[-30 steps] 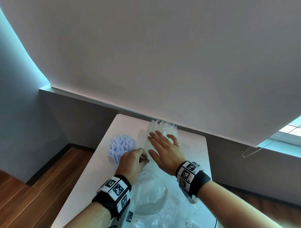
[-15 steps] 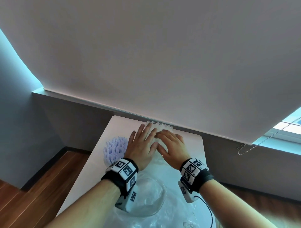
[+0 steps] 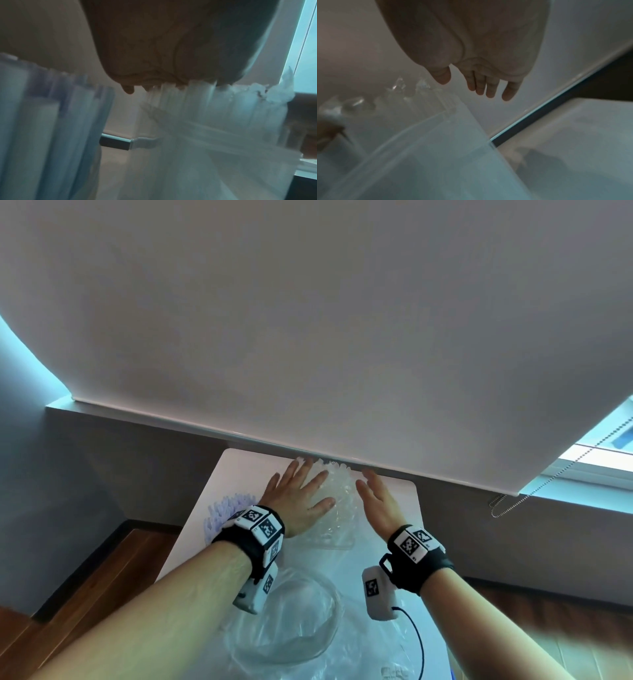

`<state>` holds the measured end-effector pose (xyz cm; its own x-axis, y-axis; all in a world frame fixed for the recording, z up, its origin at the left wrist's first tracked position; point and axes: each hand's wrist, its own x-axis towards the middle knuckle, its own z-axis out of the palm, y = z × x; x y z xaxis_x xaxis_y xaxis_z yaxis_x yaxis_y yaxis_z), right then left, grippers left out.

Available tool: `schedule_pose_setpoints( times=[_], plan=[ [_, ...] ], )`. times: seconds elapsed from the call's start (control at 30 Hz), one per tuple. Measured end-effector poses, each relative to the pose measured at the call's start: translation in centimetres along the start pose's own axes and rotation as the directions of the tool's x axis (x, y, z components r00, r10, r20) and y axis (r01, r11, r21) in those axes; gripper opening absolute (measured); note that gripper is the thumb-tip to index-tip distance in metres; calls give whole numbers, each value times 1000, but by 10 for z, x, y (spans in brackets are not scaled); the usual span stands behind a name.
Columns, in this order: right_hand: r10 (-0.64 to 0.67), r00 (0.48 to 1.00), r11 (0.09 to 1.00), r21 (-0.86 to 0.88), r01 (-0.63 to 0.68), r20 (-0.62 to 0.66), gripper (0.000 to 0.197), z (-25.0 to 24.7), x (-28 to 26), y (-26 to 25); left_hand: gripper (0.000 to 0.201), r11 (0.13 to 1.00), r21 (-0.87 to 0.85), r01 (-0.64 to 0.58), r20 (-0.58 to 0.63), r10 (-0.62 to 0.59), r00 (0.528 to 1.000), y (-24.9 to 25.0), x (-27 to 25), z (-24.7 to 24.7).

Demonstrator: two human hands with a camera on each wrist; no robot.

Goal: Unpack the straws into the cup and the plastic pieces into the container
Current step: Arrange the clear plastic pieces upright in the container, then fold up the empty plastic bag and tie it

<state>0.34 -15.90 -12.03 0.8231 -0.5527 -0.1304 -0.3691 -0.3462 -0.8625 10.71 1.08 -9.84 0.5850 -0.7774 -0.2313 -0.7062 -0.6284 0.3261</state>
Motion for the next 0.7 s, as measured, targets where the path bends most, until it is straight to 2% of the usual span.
schedule_pose_setpoints(
  times=[0.07,0.17,0.23,0.3,0.37,0.43,0.5,0.53,0.57,0.63,0.67,0.7],
  plan=[
    [23,999,996,82,-24,24,45,1,-6,4,69,999,-13,-40,60,41,997,-3,-1,-6],
    [-42,997,986,158,51,-58,38,-2,-24,10,66,991,-66,-120,-41,117,992,-5,-9,-14],
    [-97,992,982,152,109,-79,42,-3,-39,15,62,985,-12,-175,-71,173,982,-1,-15,-11],
    [-149,989,985,94,147,15,63,1,-51,21,64,978,91,-189,-5,190,982,3,-18,-1],
    [-171,977,984,-36,177,130,80,11,-56,29,71,974,136,-183,71,174,982,4,-19,8],
    [-166,970,974,-125,189,175,83,22,-56,35,81,969,148,-200,128,181,975,3,-20,10],
    [-170,975,966,-173,193,140,86,28,-53,36,92,966,130,-224,175,200,964,4,-22,4],
    [-184,977,958,-202,202,103,88,28,-51,36,89,973,73,-220,158,206,966,4,-22,1],
    [-207,976,951,-222,216,64,89,27,-49,34,80,979,-5,-201,89,201,976,4,-22,-1],
    [-249,969,945,-215,245,13,80,21,-46,29,68,982,-110,-151,-144,135,980,3,-20,-3],
    [-247,969,953,-186,241,-8,74,19,-44,26,68,988,-104,-112,-240,84,967,3,-18,-3],
    [-231,973,964,-143,225,-26,71,16,-41,22,67,996,-73,-53,-279,31,960,2,-15,-3]
  ],
)
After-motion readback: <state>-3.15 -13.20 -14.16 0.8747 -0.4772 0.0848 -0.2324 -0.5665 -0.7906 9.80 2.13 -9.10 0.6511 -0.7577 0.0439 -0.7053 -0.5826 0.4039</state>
